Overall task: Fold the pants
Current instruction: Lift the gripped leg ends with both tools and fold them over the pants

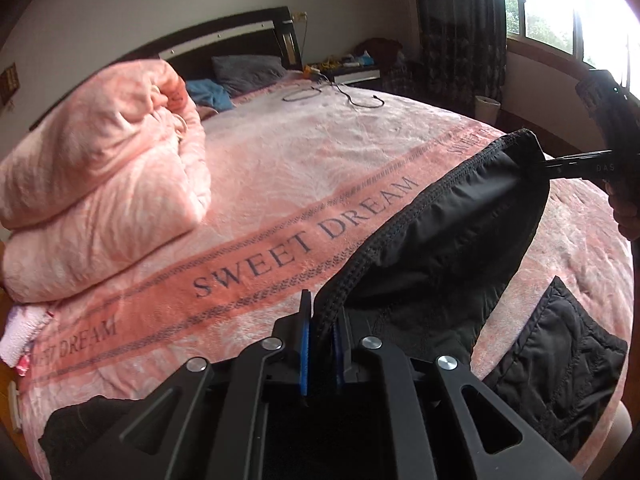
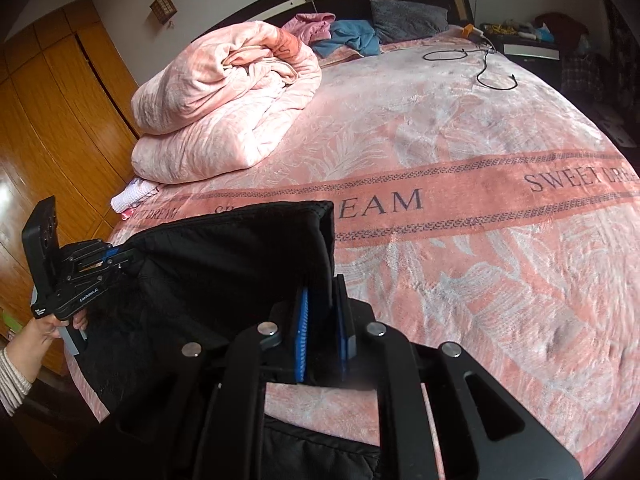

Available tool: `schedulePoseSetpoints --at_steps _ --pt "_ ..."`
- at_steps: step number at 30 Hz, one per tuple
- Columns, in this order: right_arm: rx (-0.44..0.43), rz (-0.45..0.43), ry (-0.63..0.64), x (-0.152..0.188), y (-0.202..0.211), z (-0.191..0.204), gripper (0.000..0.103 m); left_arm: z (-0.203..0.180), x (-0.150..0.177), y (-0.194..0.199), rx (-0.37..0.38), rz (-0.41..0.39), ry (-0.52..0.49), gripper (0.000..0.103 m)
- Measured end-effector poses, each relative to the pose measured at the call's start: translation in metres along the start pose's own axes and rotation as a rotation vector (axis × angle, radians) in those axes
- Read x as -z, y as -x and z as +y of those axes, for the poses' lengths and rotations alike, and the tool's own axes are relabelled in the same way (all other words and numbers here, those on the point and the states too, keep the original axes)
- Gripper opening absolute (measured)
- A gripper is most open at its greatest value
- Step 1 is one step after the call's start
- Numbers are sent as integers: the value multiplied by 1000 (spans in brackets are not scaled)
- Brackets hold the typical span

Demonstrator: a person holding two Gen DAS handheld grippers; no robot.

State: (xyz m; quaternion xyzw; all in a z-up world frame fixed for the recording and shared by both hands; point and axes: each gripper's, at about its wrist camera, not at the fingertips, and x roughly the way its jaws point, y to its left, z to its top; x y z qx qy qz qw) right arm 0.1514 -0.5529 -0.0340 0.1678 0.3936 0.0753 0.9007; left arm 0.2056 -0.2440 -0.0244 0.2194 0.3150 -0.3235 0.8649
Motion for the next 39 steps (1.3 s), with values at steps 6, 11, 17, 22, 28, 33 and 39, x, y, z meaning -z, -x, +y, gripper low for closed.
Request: schedulePoseSetpoints --at_steps 6,11,17,22,28,33,39 --pt "12 -23 14 48 41 15 8 -58 47 61 -126 -115 -118 8" --pt "5 -23 -9 98 65 18 5 -109 92 89 -286 -235 -224 8" --pt "3 -7 -63 145 79 15 4 -151 130 104 -345 -255 -243 8" --pt "14 28 -65 173 80 18 4 -162 151 111 -304 -188 -195 8" --pt "27 59 -52 196 84 24 4 -169 169 119 -257 -124 -117 9" --pt "45 78 -67 211 86 20 4 -184 182 123 -221 -95 -95 9" --pt "59 120 -101 230 78 11 4 -201 199 120 -192 -44 -100 10"
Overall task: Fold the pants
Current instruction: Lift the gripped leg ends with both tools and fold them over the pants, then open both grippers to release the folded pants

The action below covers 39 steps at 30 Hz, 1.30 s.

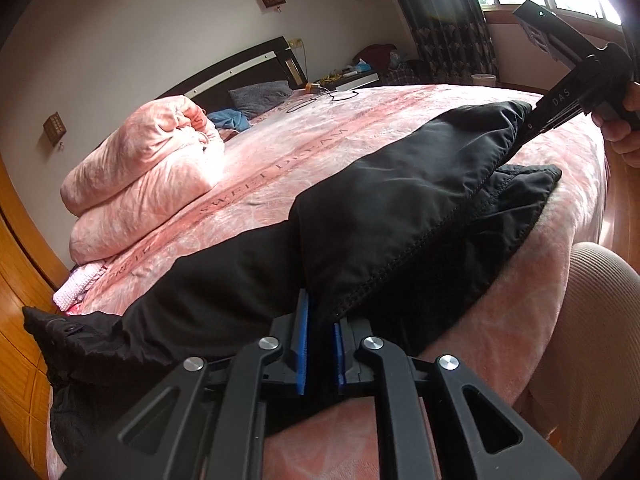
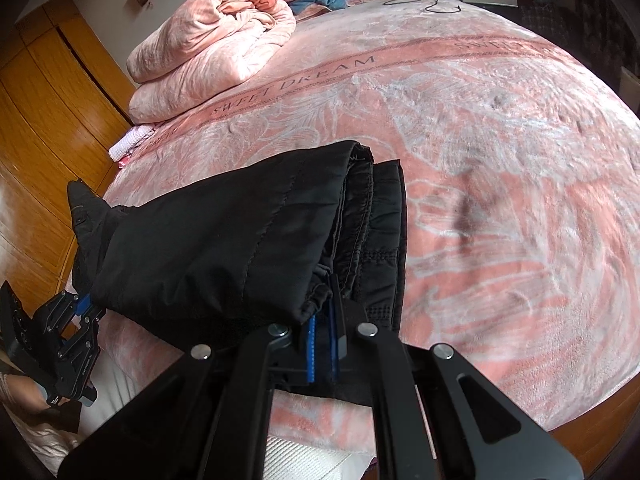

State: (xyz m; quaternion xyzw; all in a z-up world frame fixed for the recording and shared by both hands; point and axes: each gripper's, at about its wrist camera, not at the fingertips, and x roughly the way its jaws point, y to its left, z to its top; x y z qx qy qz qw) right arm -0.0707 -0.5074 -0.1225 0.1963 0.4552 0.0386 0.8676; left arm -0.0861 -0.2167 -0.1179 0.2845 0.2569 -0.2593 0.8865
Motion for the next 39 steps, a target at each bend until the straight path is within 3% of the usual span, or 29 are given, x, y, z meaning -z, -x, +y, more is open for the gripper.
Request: schedulePoseSetpoints --at_steps 12,23,24,26,27,28,29,34,39 --pt "30 46 -42 22 -14 -8 4 -14 18 -8 81 78 -2 12" --pt "103 74 -17 21 -15 -8 4 -3 14 -44 162 187 151 24" --pt "104 83 -18 22 -16 -9 6 -1 14 -43 182 188 156 29" --pt "119 94 -27 24 -16 -13 16 1 14 -37 234 195 151 53" --pt "132 100 -30 24 -14 -15 29 4 14 -32 256 193 152 67" --pt "152 100 -31 25 -10 -17 40 8 14 -27 271 184 155 71" --pt "169 94 -29 26 -6 -19 43 11 15 -21 280 177 155 71" --pt "167 60 -89 24 24 -30 44 40 16 12 291 119 192 79" --pt "124 -29 -103 -8 42 -23 46 72 -1 29 213 69 254 83"
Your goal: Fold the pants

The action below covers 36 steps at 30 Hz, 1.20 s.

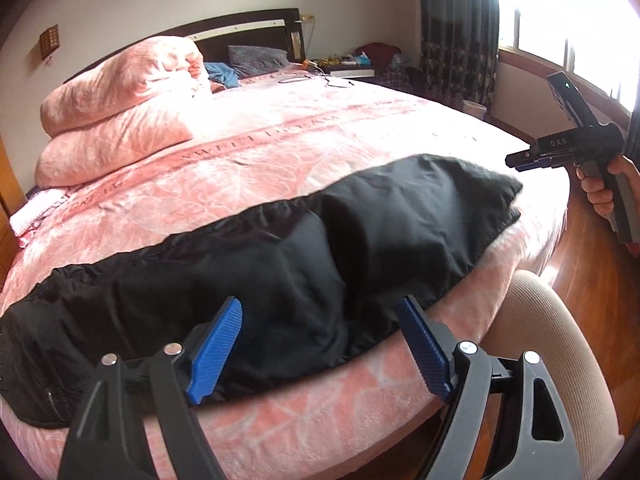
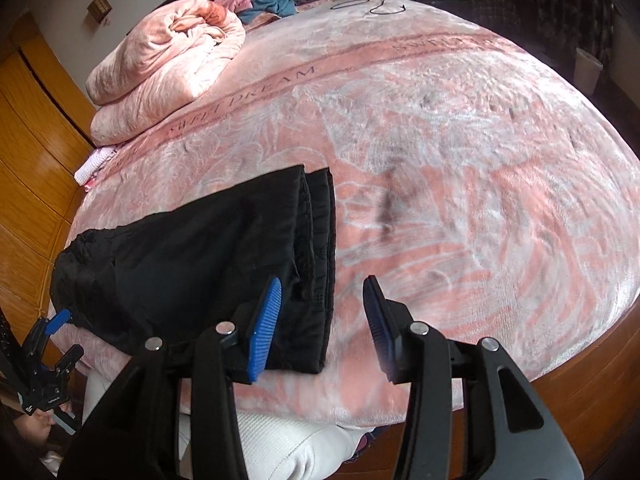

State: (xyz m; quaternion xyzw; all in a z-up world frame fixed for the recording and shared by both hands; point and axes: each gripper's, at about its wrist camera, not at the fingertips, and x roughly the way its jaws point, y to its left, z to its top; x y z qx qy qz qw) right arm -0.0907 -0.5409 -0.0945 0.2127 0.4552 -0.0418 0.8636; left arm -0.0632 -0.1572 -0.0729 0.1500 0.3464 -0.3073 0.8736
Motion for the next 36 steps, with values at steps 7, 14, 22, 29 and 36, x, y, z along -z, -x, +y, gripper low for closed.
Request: schedulePoseSetpoints --at_steps 7,14,22,29,36 --pt "-65 74 4 -41 -41 20 53 44 -17 9 -74 -47 140 87" --pt "-57 236 -35 -34 -96 14 17 83 -5 -2 -157 -17 270 87" --pt "28 246 60 -20 -78 21 16 131 16 -8 -268 11 389 89" --pt "188 172 159 -38 -58 48 33 148 27 1 -273 12 406 89" --pt "-140 264 514 -72 -89 209 54 160 21 16 -269 -34 413 89"
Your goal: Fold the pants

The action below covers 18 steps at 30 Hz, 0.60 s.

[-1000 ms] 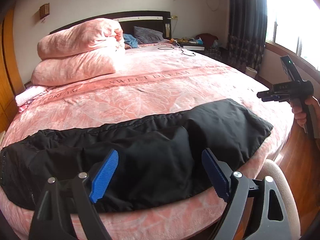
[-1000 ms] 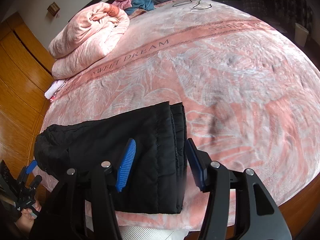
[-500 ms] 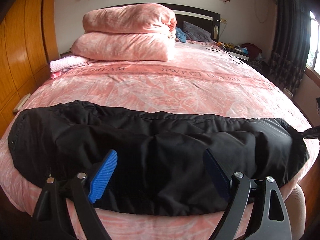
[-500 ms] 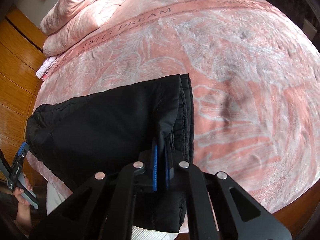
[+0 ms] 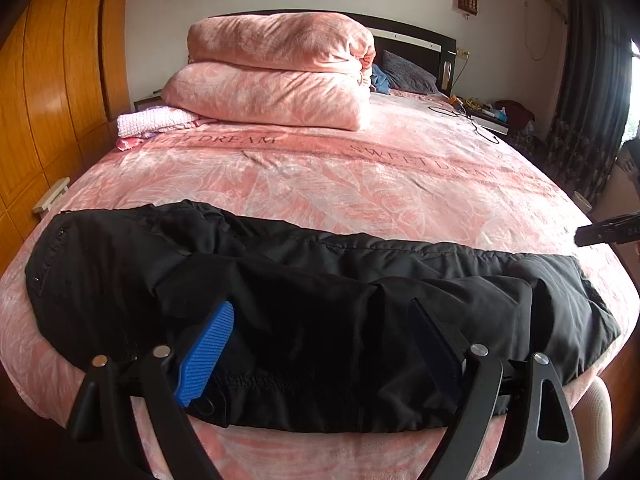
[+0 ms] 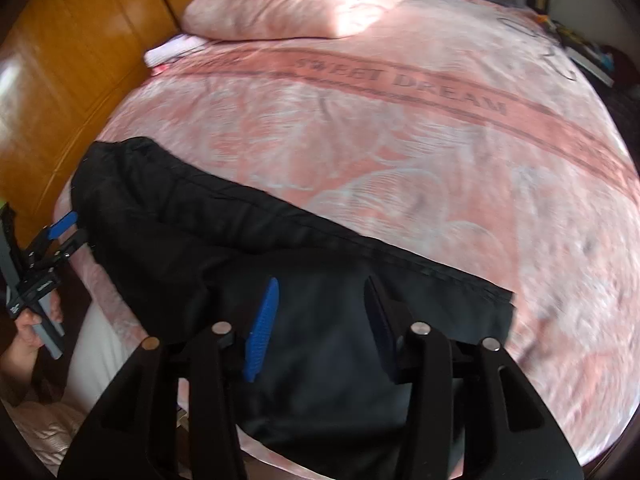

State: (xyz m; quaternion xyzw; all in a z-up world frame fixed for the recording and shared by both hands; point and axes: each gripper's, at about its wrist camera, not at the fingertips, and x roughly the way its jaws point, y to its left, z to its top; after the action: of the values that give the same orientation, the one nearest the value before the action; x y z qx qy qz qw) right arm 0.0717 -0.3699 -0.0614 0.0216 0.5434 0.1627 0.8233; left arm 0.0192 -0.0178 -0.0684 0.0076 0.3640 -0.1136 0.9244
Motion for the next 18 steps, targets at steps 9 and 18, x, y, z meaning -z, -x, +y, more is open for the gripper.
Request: schedulePoseSetpoints --at_steps 9,18 --pt "-286 266 264 -81 -117 102 55 19 -4 4 -9 0 10 95" --pt "-365 321 260 -68 -128 94 53 39 -25 -36 -81 96 49 95"
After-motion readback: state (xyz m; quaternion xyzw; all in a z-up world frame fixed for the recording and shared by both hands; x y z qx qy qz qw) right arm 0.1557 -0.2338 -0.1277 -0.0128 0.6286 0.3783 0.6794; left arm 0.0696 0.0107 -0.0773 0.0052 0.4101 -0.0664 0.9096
